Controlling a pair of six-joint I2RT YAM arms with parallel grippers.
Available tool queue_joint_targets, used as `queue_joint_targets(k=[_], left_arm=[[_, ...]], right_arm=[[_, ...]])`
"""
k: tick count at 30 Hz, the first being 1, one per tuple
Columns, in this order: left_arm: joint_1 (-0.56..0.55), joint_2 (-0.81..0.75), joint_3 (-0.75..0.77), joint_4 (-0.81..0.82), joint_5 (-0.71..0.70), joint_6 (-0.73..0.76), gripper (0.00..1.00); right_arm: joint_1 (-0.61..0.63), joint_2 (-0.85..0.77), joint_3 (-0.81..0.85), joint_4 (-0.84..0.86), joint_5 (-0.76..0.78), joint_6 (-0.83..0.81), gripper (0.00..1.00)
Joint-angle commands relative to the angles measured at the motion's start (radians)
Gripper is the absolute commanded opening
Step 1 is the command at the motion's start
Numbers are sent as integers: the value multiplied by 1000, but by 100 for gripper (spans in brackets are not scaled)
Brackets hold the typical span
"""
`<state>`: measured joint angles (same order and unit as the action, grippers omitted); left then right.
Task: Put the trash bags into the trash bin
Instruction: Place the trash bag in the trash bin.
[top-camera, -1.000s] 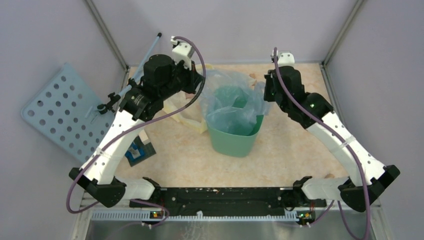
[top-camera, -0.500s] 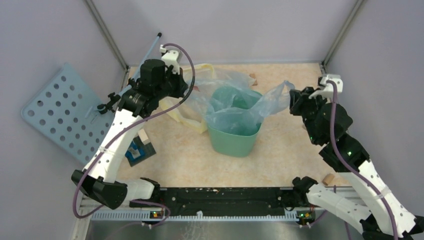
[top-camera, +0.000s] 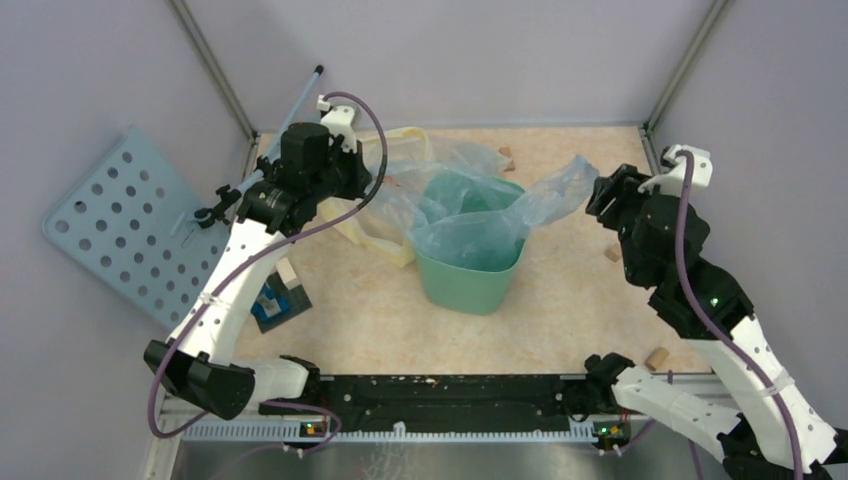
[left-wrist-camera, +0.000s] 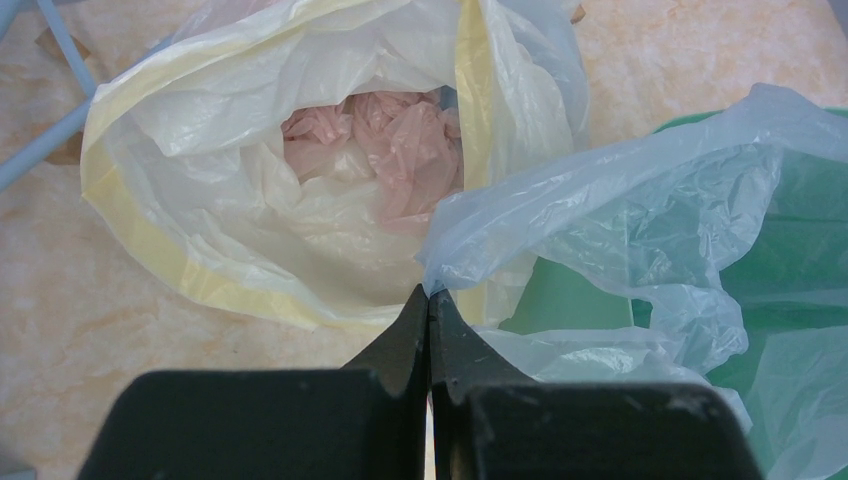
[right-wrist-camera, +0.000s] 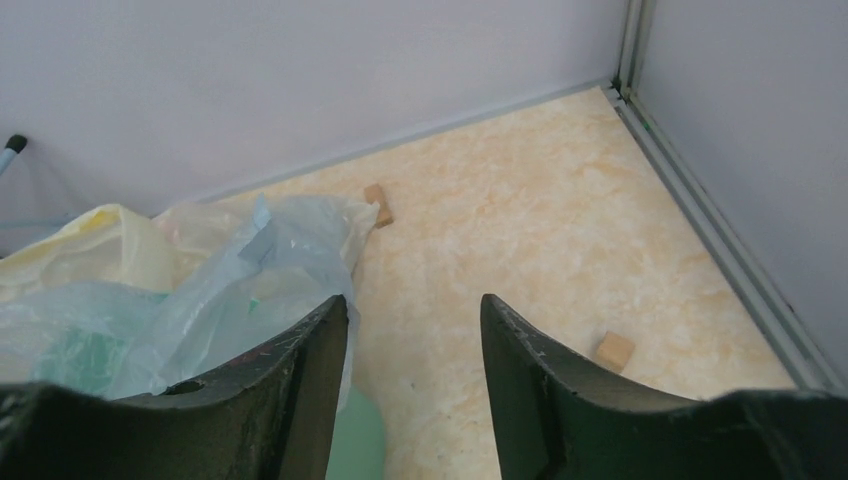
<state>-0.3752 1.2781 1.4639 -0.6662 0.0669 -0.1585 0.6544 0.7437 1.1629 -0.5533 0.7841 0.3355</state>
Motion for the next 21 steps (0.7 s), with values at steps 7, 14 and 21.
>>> queue_joint_targets(k=[7, 14, 21], left_arm=[[3, -50, 5, 32, 33, -10, 0], [2, -52, 1, 39, 53, -16, 0], [2, -56, -1, 45, 66, -19, 0]], right_arm=[[8, 130, 352, -360, 58, 240, 60], [8, 169, 490, -369, -312, 484, 61], [7, 203, 469, -305, -395, 644, 76]])
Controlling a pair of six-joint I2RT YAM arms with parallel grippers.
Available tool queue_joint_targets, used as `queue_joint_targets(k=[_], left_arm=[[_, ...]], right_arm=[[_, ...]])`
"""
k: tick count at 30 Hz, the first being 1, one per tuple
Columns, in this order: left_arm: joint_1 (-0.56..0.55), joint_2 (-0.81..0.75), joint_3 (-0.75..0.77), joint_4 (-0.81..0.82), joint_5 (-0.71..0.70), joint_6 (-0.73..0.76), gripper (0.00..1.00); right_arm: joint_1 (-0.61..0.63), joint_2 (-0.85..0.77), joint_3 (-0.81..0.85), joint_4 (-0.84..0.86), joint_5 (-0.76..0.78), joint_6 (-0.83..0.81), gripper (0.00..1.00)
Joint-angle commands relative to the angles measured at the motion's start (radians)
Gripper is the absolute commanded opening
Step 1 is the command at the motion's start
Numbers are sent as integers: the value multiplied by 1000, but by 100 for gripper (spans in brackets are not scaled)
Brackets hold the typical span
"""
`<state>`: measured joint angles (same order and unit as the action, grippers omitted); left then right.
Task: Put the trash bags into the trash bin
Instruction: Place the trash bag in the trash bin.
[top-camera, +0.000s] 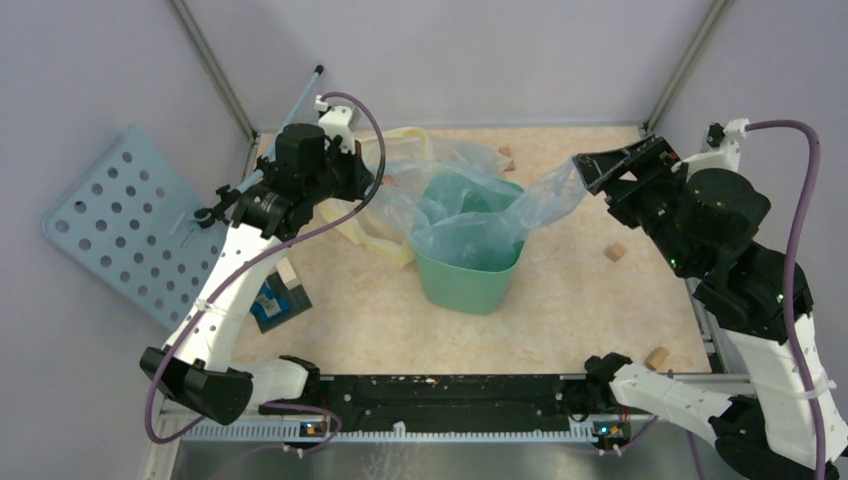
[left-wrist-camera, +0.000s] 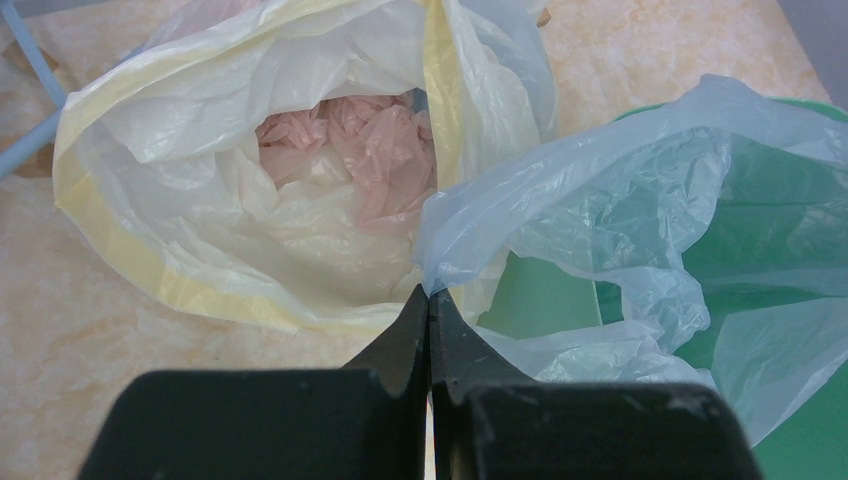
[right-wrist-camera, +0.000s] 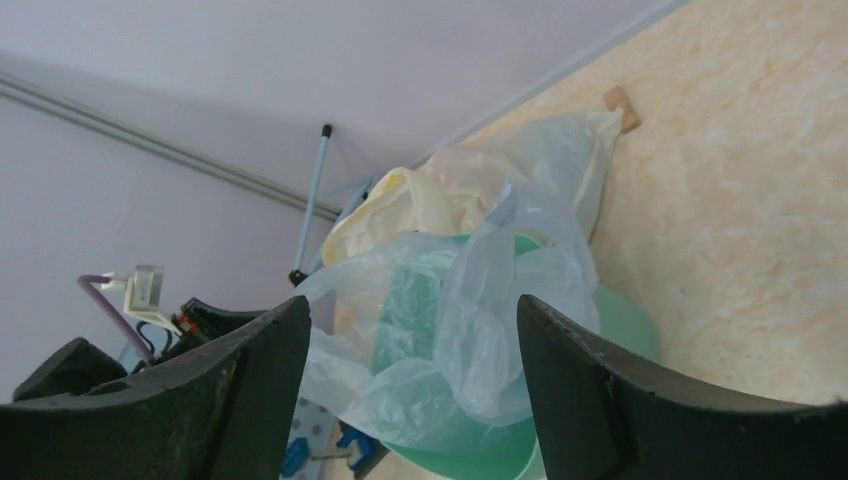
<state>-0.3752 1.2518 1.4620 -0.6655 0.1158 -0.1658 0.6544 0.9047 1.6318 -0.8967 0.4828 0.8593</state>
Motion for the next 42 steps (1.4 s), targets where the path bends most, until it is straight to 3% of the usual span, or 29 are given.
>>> queue_joint_targets(k=[1, 10, 17, 32, 37, 42], left_arm=[[2, -30, 3, 44, 18, -11, 0], [2, -44, 0, 56, 29, -14, 0], [3, -45, 3, 58, 31, -11, 0], [2, -35, -3, 75, 33, -19, 0], [2, -42, -10, 75, 31, -25, 0], [2, -54, -24, 77, 22, -27, 0]], right_arm=[[8, 53, -5, 48, -107, 134, 76], [7, 55, -126, 178, -52, 277, 72], [7, 75, -142, 122, 91, 348, 72], [7, 31, -191, 135, 152, 302, 73], [7, 60, -191, 170, 143, 312, 69], [4, 72, -208, 201, 174, 315, 58]])
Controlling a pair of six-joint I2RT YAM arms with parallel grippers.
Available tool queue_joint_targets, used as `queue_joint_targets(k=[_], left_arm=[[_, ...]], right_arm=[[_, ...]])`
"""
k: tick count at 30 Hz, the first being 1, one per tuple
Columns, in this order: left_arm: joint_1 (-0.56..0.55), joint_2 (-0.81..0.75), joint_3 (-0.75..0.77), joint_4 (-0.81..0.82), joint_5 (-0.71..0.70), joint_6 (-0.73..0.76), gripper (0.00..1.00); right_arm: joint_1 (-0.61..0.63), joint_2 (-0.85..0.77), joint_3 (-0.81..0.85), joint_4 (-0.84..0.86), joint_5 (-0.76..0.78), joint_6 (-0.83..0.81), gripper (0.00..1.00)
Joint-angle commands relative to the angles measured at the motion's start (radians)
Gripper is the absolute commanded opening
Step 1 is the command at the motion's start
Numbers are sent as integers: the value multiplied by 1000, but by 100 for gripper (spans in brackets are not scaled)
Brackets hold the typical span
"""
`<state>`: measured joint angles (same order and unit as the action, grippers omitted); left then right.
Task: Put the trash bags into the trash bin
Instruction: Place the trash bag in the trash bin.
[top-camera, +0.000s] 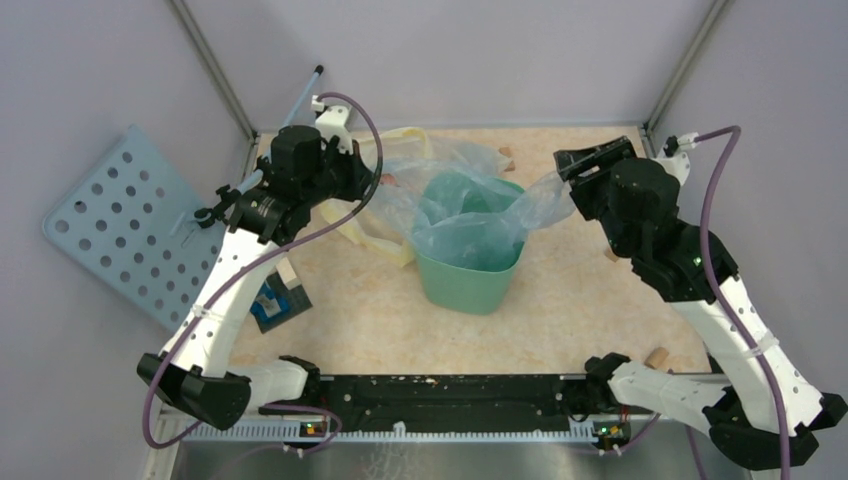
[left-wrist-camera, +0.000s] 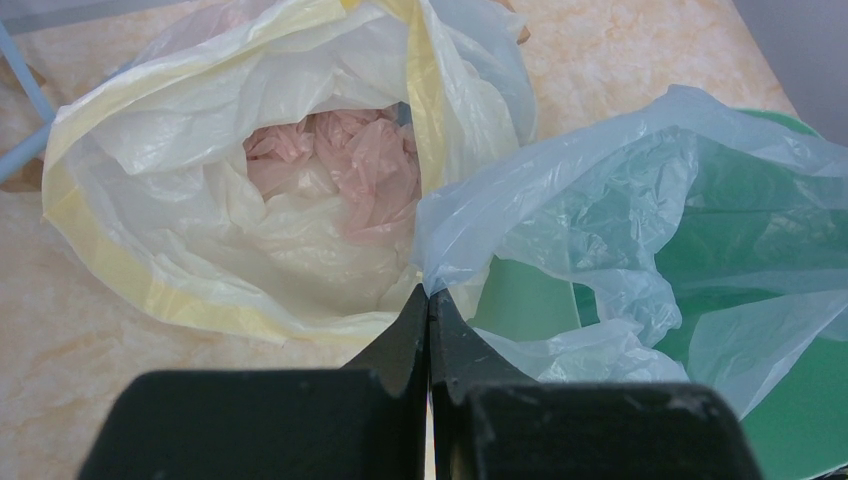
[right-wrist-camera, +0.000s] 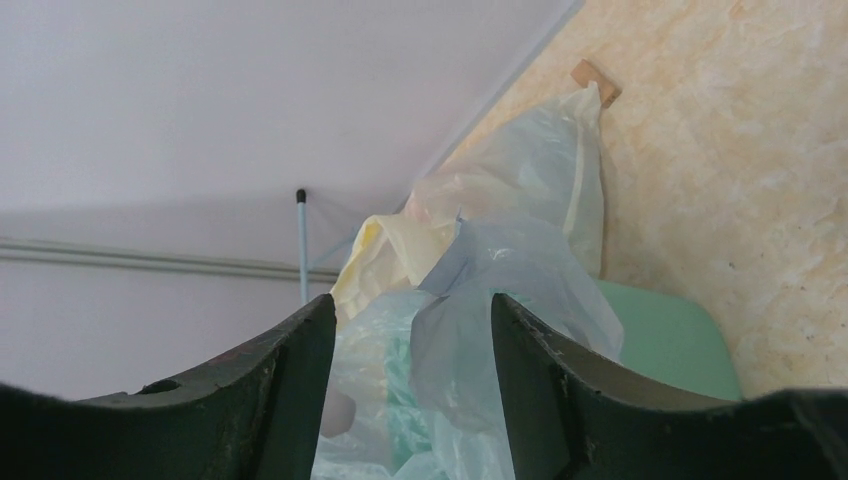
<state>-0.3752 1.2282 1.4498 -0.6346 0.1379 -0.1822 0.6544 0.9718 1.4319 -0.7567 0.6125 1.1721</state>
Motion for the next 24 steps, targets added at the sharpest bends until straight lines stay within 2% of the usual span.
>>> queue_joint_targets(k=[1, 3, 4, 6, 7, 11, 17, 19, 24], left_arm=[[2, -33, -14, 46, -5, -12, 0], [2, -38, -22, 44, -9, -13, 0], [2, -41, -27, 43, -12, -13, 0], [2, -49, -37, 41, -20, -13, 0], [3, -54, -45, 40, -26, -13, 0], [2, -74, -76, 38, -50, -14, 0], [4, -116, -141, 52, -127, -35, 0], [9, -143, -181, 73, -162, -36, 0], [13, -138, -228, 67, -143, -50, 0]], right_arm=[[-3, 6, -12, 64, 48, 3, 54], [-21, 7, -18, 64, 48, 4, 42], [-32, 7, -23, 57, 43, 5, 32], [-56, -7, -35, 45, 10, 9, 4], [-67, -21, -45, 47, -16, 8, 0], [-76, -95, -102, 81, -101, -70, 0], [-76, -187, -136, 24, -224, -206, 0], [-76, -216, -125, -29, -234, -241, 0], [-76, -312, -182, -118, -197, -321, 0]])
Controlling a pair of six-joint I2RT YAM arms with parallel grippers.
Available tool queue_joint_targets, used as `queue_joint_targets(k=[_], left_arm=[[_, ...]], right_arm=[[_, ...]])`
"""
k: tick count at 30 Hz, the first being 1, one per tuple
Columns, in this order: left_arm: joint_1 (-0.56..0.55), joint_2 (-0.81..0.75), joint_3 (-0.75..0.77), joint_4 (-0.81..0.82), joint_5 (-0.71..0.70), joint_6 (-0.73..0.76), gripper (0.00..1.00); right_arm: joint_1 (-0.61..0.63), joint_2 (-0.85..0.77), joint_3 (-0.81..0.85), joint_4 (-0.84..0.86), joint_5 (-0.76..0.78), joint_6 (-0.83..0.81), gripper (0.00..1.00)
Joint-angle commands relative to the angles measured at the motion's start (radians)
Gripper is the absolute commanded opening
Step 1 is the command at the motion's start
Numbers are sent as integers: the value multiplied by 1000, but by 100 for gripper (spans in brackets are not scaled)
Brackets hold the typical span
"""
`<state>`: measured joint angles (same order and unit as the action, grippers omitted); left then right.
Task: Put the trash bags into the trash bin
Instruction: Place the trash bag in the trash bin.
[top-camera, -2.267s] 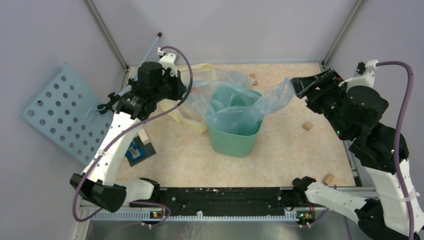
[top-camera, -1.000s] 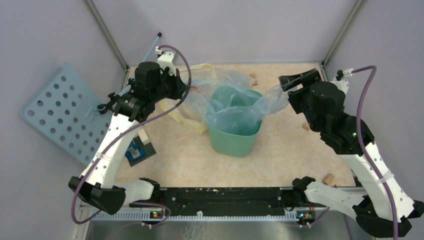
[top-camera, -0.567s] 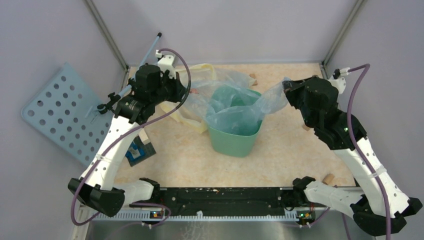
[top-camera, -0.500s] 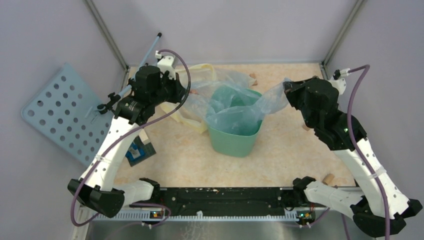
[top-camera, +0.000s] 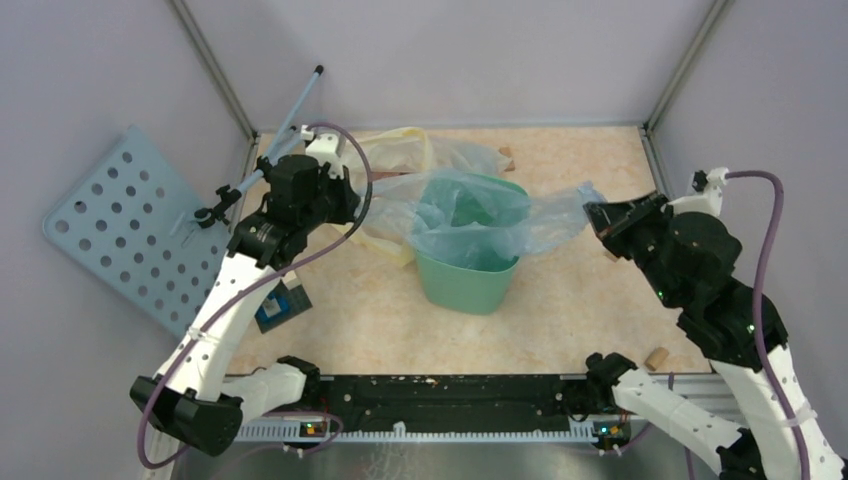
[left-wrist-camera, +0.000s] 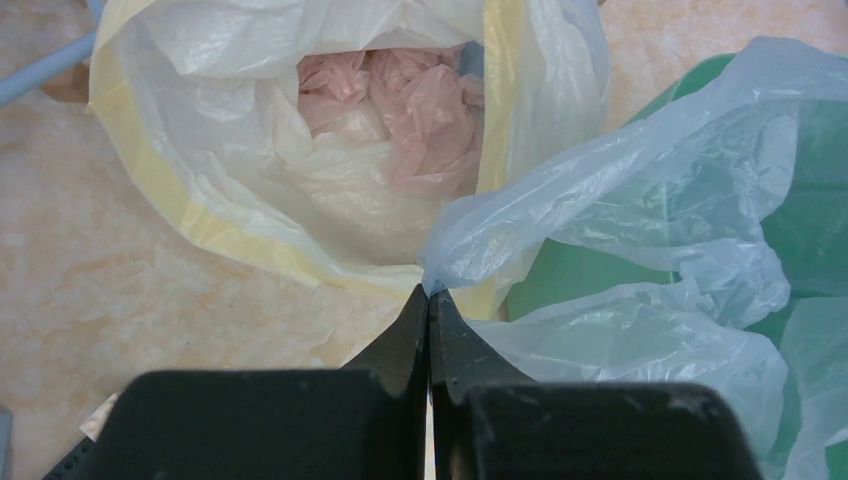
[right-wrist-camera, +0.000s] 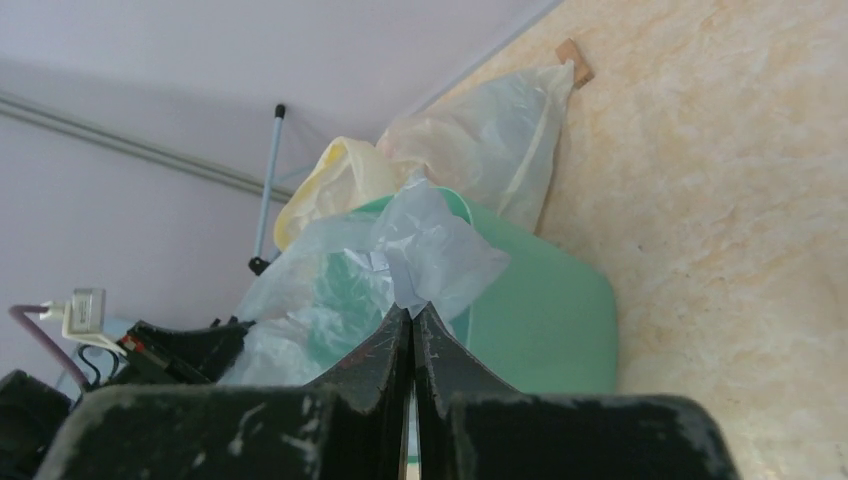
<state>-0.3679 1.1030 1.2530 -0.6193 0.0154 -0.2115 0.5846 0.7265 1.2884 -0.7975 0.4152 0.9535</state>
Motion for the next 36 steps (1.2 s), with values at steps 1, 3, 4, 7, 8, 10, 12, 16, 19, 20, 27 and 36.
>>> queue_joint_targets(k=[1, 3, 4, 7, 8, 10, 12, 16, 19, 20, 27, 36], left_arm=[[6, -12, -48, 54, -20, -23, 0], [7, -15, -83, 63, -33, -23, 0], [9, -16, -97, 66, -42, -24, 0], [12, -19, -137, 84, -48, -26, 0], [14, -18, -146, 90, -44, -29, 0], [14, -12, -155, 96, -34, -33, 0], [14, -7, -162, 103, -22, -38, 0], [14, 2, -174, 117, 32, -44, 0], [14, 7, -180, 127, 53, -45, 0], [14, 10, -183, 129, 56, -45, 0], [14, 0, -160, 145, 57, -43, 0], [14, -22, -98, 157, 61, -55, 7]], right_arm=[[-6, -87, -59, -86, 7, -110, 0], [-6, -122, -95, -106, 15, -117, 0], [-6, -133, -115, -119, 19, -117, 0], [-6, -160, -178, -156, 30, -100, 0], [-6, -171, -205, -164, 34, -92, 0], [-6, -193, -259, -170, 44, -71, 0], [-6, -218, -317, -159, 51, -58, 0], [-6, -246, -428, -117, 43, -32, 0], [-6, -237, -483, -69, 38, -35, 0], [-6, -230, -490, -58, 42, -39, 1], [-6, -182, -396, -26, 72, -245, 35], [-6, -214, -271, 46, -40, -541, 50]])
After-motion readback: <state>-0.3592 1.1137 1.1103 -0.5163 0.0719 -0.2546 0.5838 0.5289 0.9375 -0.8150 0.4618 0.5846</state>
